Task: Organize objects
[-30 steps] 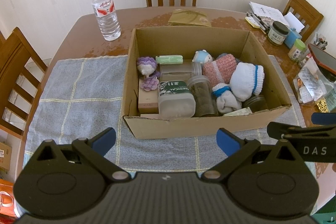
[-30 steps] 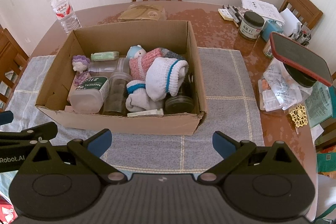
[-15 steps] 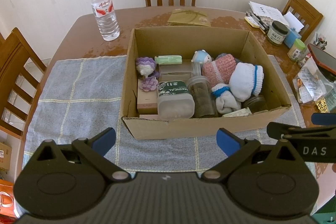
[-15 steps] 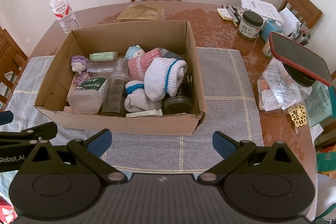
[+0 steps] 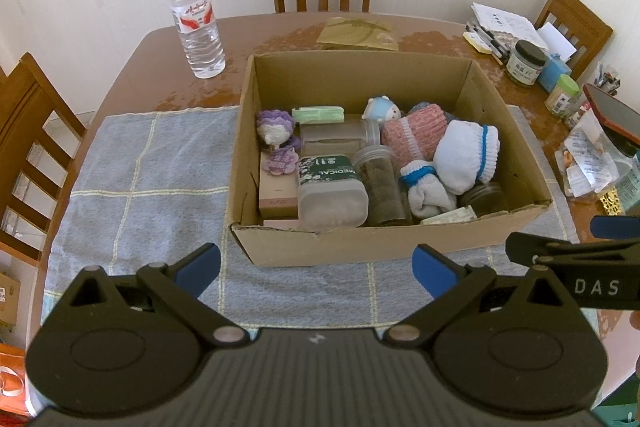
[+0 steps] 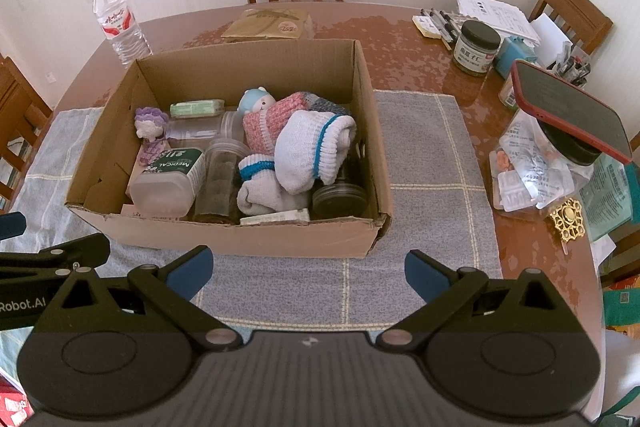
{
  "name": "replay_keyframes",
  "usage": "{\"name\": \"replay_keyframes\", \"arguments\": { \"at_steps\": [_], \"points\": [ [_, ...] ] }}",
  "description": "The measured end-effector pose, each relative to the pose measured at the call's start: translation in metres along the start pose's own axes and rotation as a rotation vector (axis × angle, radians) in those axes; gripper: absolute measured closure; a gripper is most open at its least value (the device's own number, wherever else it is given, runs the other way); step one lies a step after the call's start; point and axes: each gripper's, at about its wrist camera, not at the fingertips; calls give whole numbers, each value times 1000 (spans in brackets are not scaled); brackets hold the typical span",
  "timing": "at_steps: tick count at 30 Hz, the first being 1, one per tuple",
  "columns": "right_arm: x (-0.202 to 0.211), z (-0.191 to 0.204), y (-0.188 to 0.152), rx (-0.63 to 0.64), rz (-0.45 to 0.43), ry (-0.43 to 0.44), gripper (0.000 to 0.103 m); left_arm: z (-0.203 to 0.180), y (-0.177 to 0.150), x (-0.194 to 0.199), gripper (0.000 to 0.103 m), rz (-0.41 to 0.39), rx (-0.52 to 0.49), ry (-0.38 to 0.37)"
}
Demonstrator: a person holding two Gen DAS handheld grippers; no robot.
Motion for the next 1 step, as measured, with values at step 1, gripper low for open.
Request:
{"name": "replay_keyframes", "arguments": {
  "at_steps": [1],
  "points": [
    [0,0,0,1,0,1,0,0,0,0,1,1,0,0]
  ]
}}
Point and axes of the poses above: each gripper's, at about its wrist camera, not at the fingertips, and x roughly against the way its jaws point, z to its left, y to its top, and after that the axes turned 7 degrees about -y, right-handed
